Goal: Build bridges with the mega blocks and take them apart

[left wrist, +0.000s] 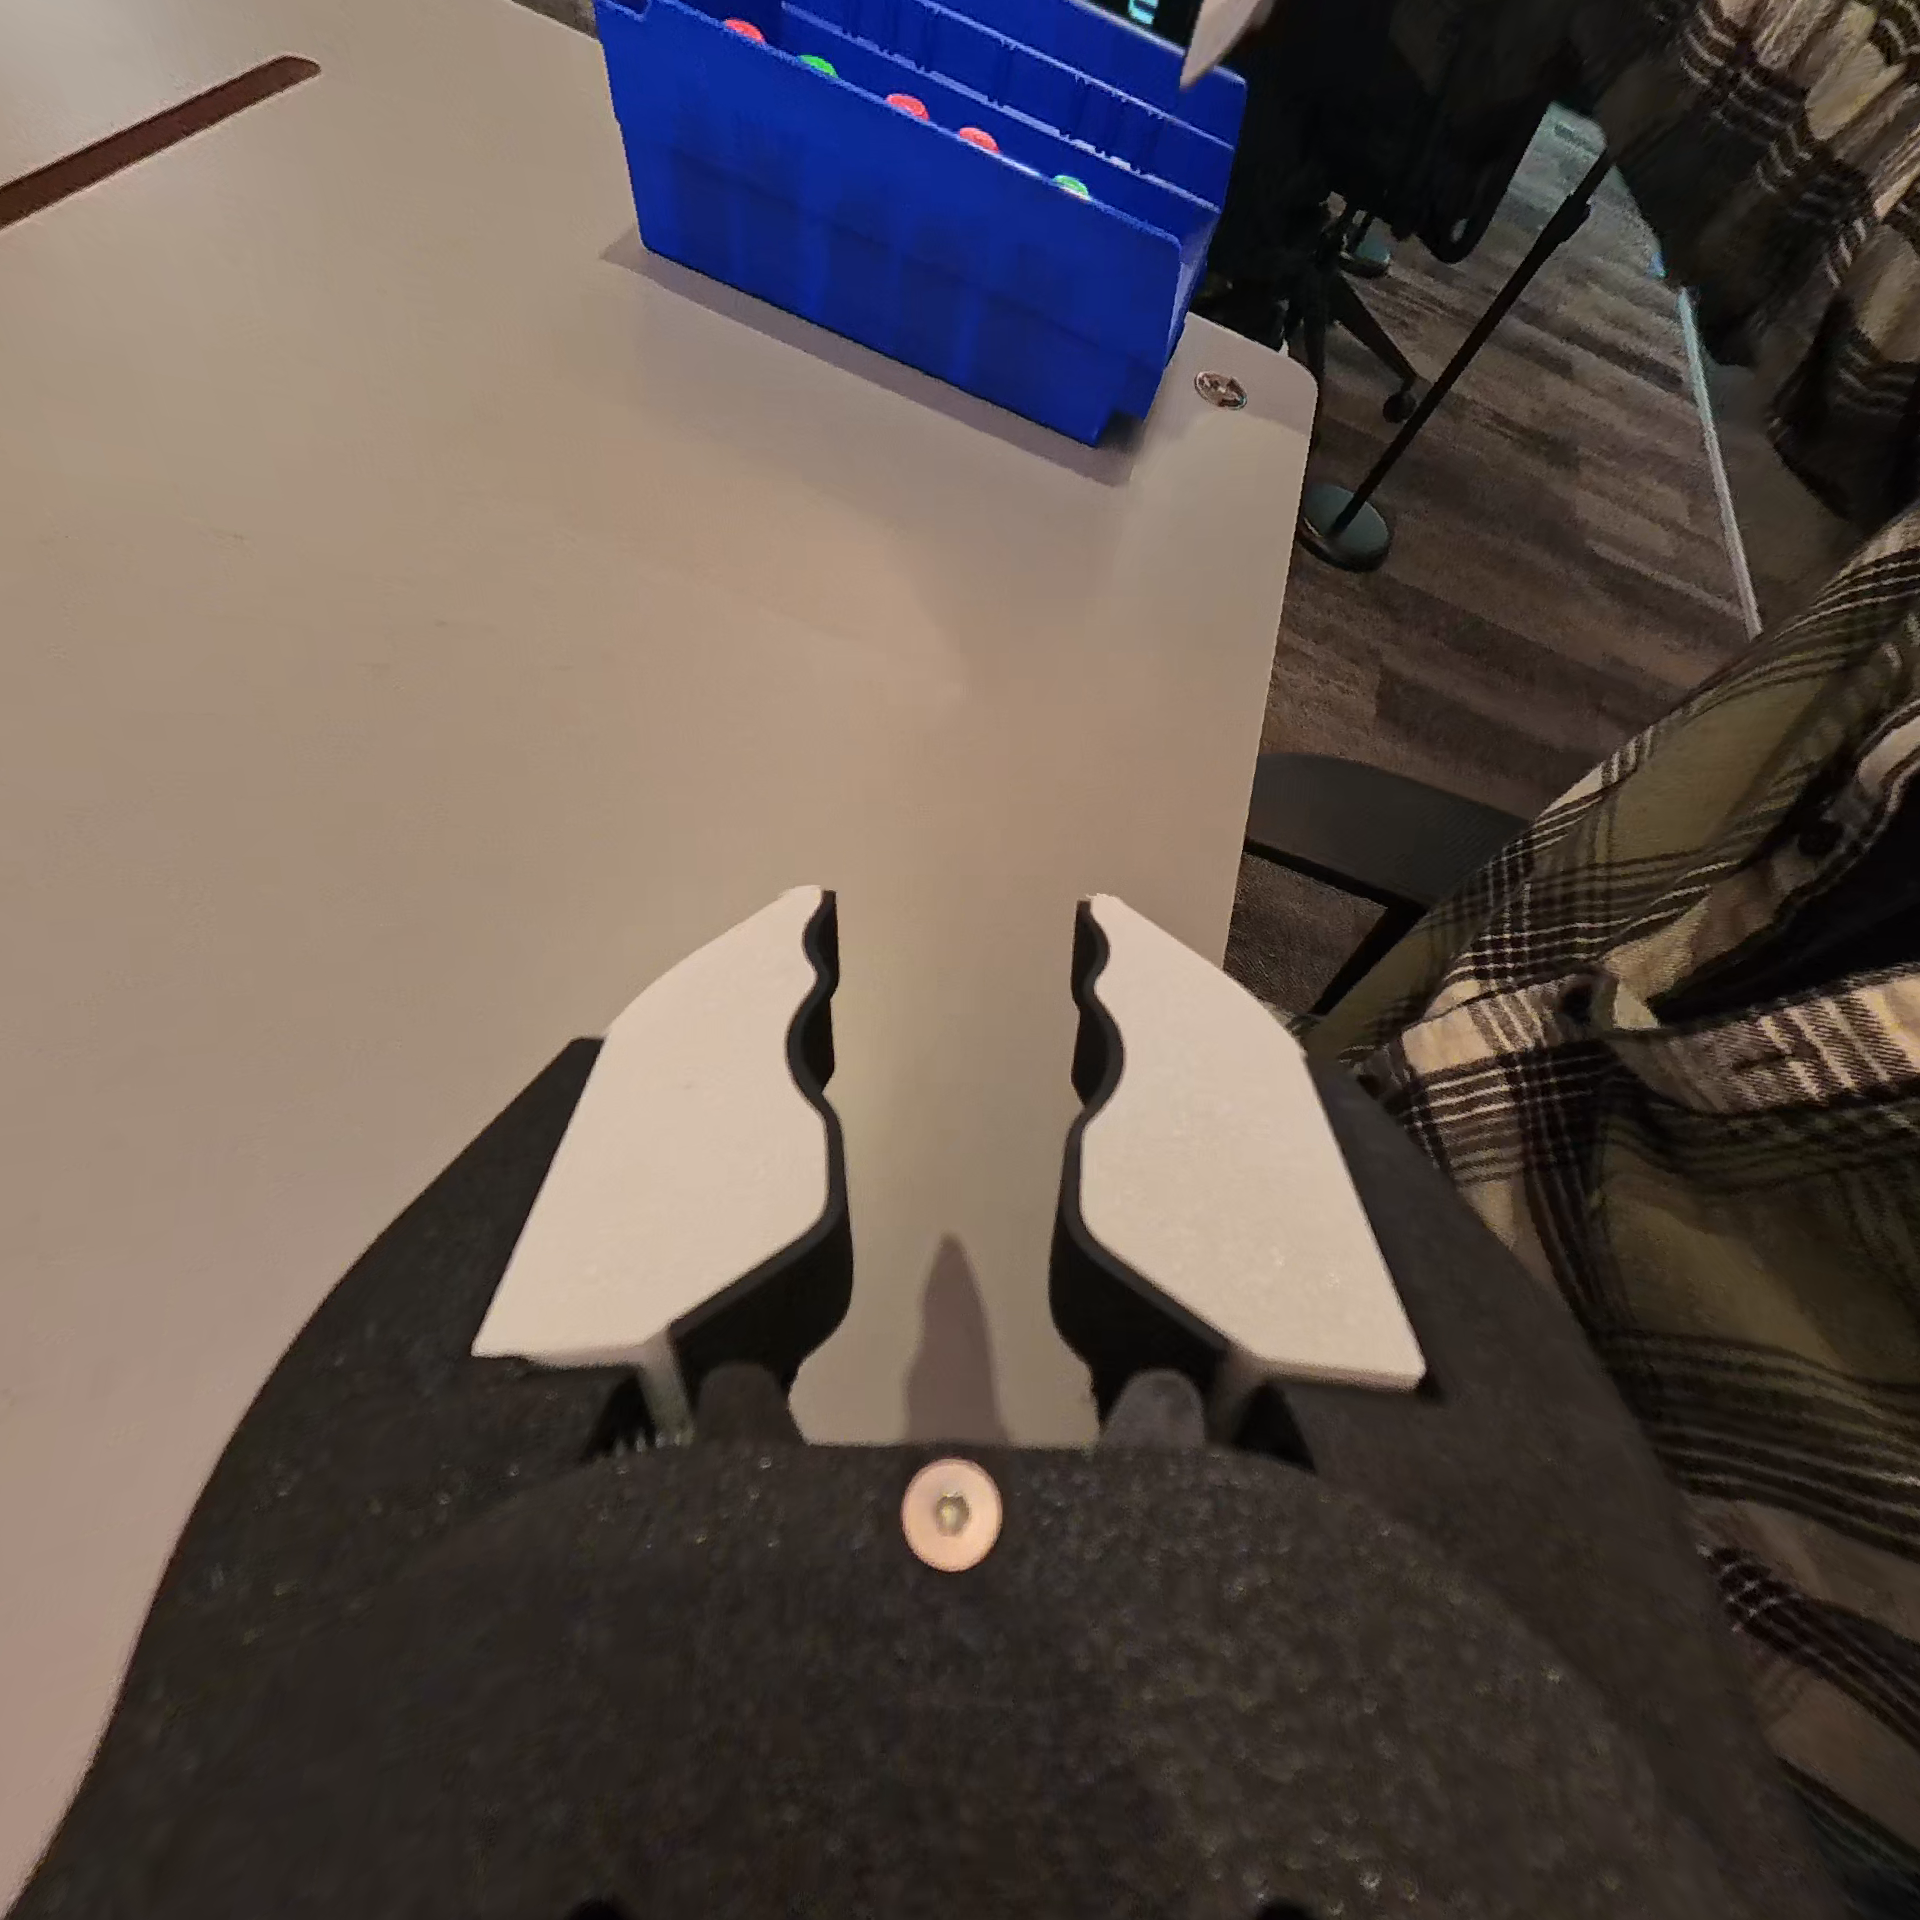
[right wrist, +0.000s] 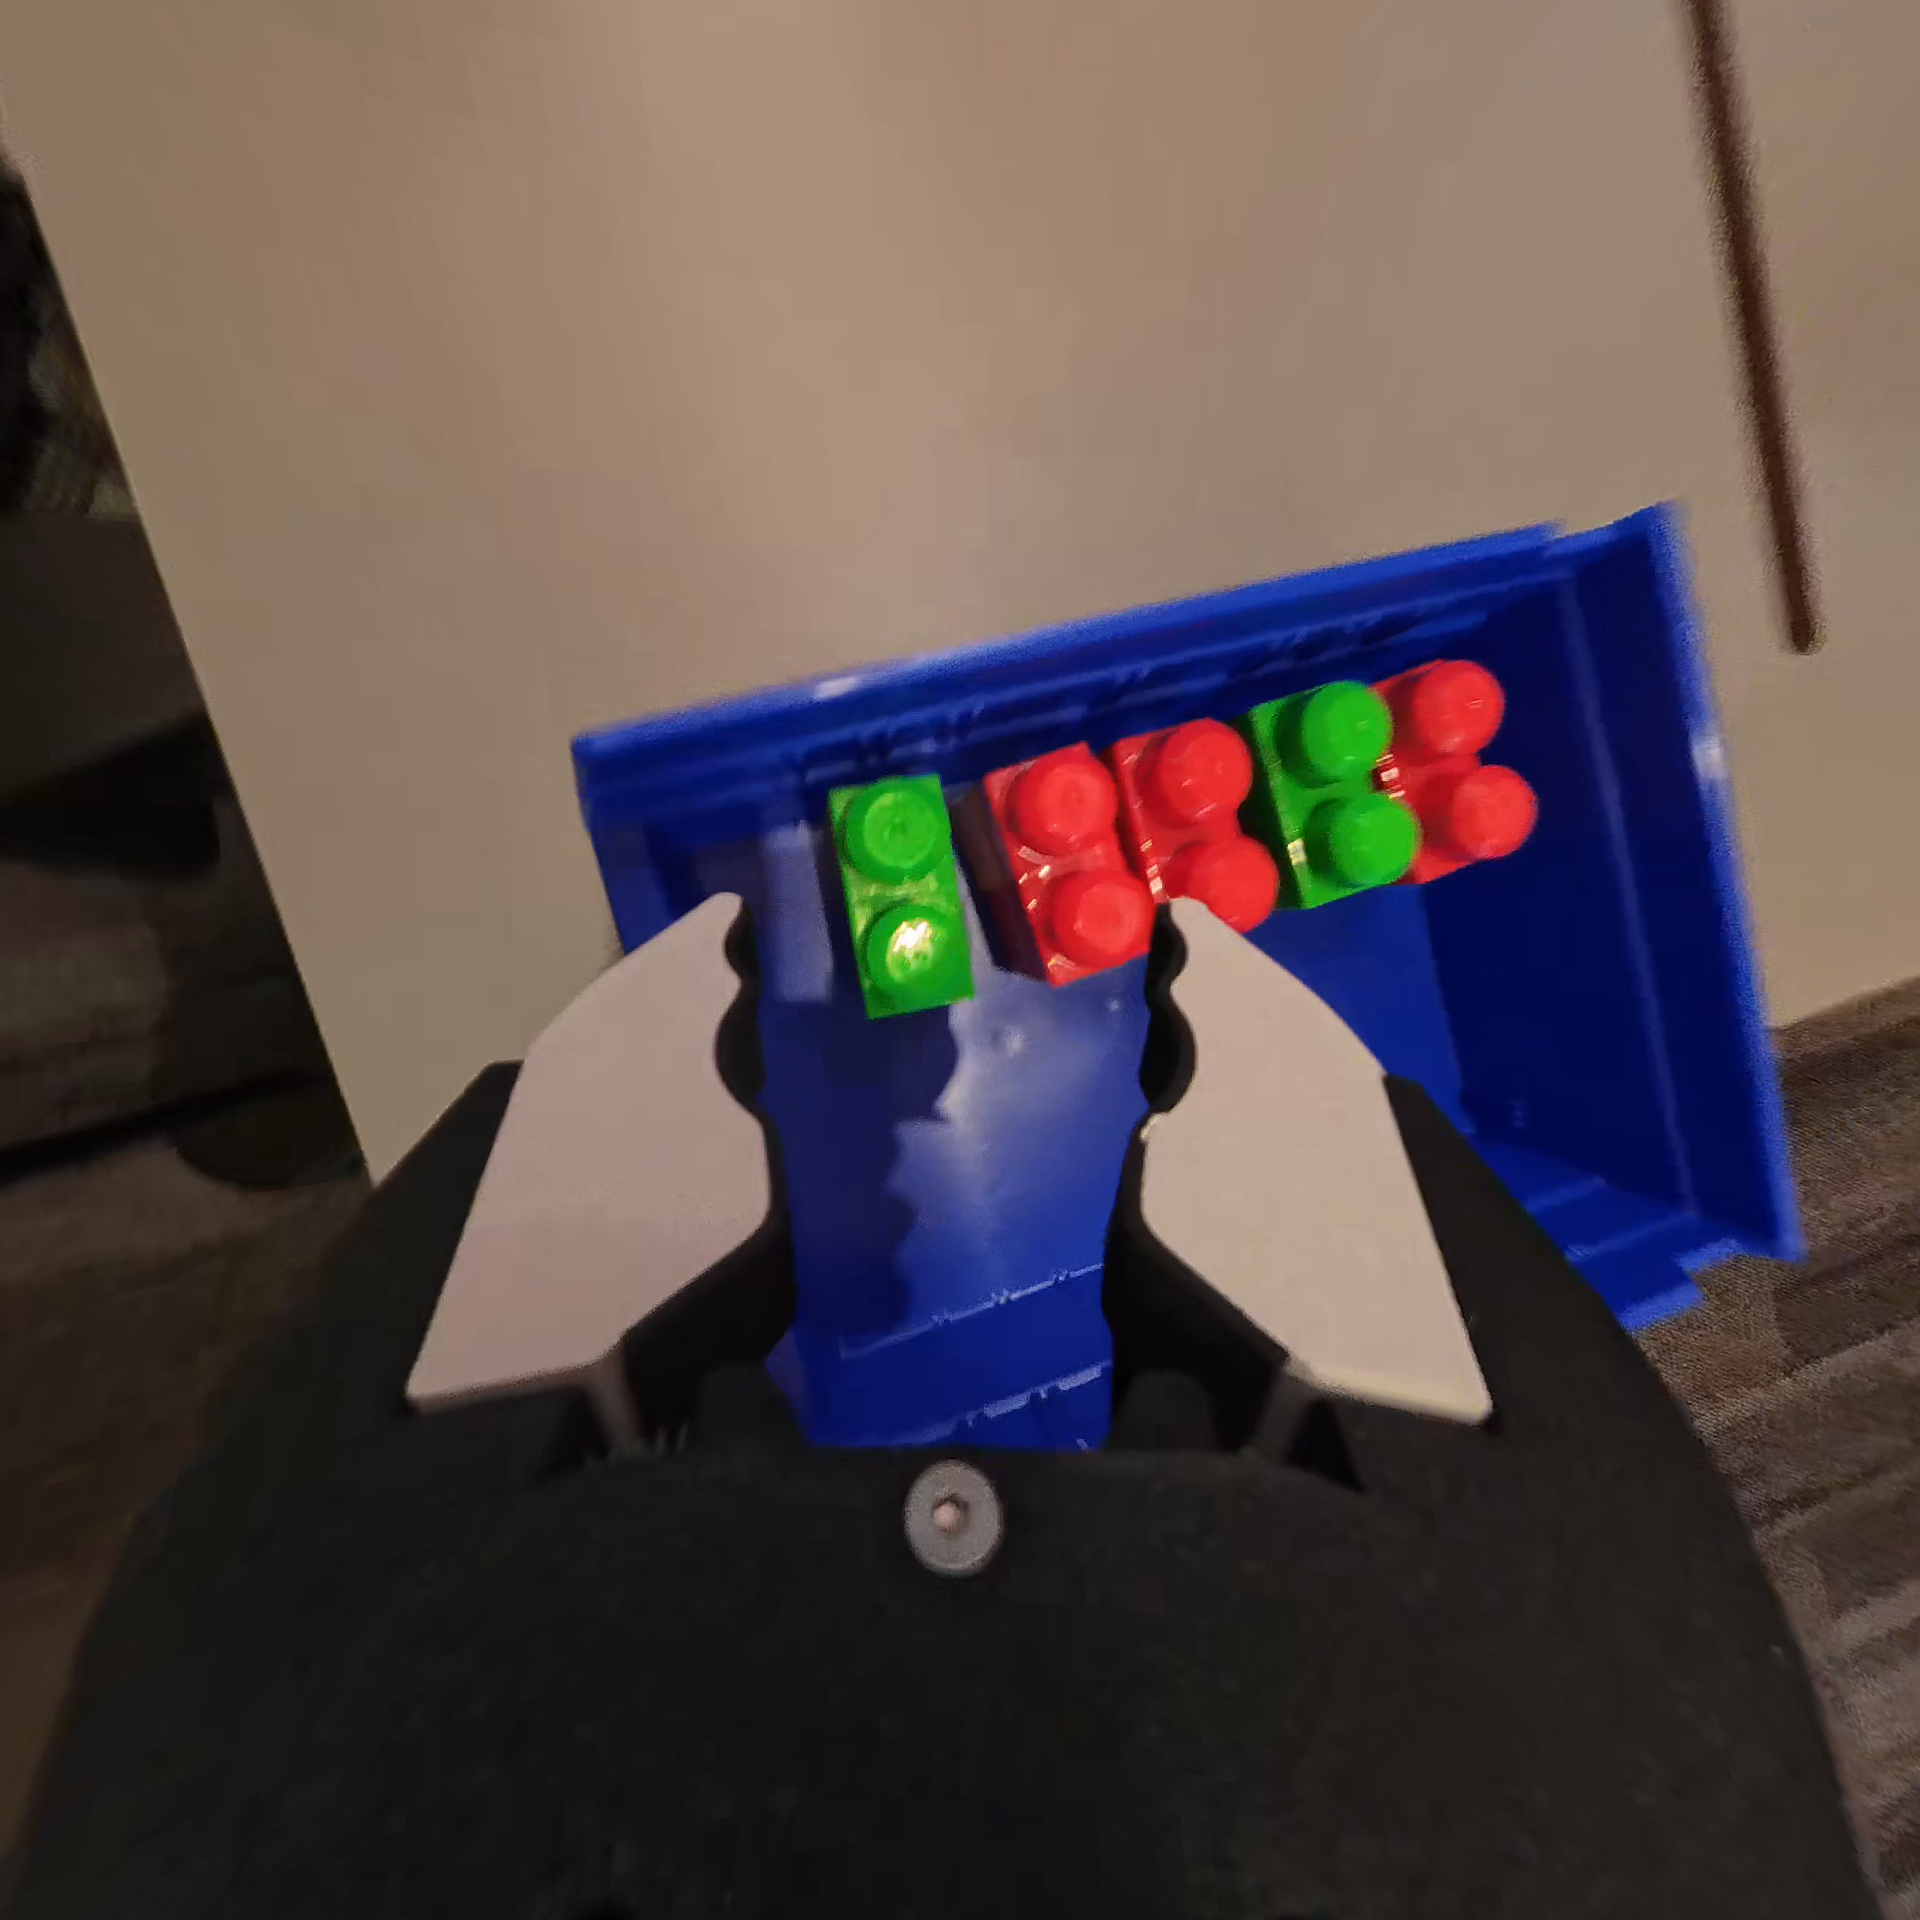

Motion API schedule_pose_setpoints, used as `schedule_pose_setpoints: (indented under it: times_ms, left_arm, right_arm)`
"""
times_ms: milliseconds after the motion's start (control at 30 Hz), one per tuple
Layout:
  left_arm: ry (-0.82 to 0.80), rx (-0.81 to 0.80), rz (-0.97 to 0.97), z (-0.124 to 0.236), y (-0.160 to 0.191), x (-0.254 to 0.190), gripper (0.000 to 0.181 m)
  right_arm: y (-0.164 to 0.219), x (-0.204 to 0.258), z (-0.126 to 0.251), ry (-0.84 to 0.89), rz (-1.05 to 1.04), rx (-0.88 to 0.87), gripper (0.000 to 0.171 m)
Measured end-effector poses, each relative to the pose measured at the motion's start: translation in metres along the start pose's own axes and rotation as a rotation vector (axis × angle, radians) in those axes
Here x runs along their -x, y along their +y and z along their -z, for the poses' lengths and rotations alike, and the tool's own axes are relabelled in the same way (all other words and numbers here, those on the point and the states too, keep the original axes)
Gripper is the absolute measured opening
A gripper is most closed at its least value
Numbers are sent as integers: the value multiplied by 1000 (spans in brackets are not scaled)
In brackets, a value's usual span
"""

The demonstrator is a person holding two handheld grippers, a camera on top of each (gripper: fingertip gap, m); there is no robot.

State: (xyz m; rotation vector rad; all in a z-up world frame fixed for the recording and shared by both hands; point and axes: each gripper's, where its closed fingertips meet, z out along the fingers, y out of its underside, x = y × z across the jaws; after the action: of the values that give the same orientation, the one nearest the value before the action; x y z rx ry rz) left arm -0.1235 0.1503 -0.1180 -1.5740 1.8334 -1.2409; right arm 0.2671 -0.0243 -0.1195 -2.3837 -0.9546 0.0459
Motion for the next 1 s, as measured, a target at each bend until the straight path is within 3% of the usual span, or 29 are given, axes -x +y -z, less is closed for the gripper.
schedule_pose_setpoints:
  times_ms: [33, 267, 333, 400, 500, 733, 767, 800, 867, 1000]
  left_arm:
    - [-2, -7, 0, 2, 1, 1, 43]
    - [-26, -90, 47, 21, 9, 15, 43]
    - [-35, -115, 58, 28, 12, 19, 43]
    - [-47, -133, 73, 36, 16, 25, 45]
    - [-60, -160, 96, 48, 25, 32, 49]
    - [-198, -257, 98, 100, 33, 60, 54]
    - [-213, -272, 93, 111, 34, 63, 48]
    - [-202, -279, 73, 121, 35, 61, 25]
    - [-234, -302, 54, 144, 37, 65, 22]
    - [-357, -317, 70, 194, 50, 87, 39]
  right_arm:
    - [-12, -2, 8, 33, -25, -48, 72]
    - [-97, -5, 41, 332, -246, -373, 98]
    - [-119, 6, 35, 332, -329, -476, 105]
    - [-136, 17, 22, 318, -418, -544, 124]
    - [-160, 33, -3, 281, -496, -637, 133]
    - [-209, 67, -72, 234, -489, -682, 132]
    - [-216, 70, -78, 228, -493, -693, 132]
    - [-222, 73, -83, 218, -498, -703, 131]
    - [-233, 75, -92, 206, -508, -715, 130]
    - [-248, 73, -106, 195, -541, -725, 127]
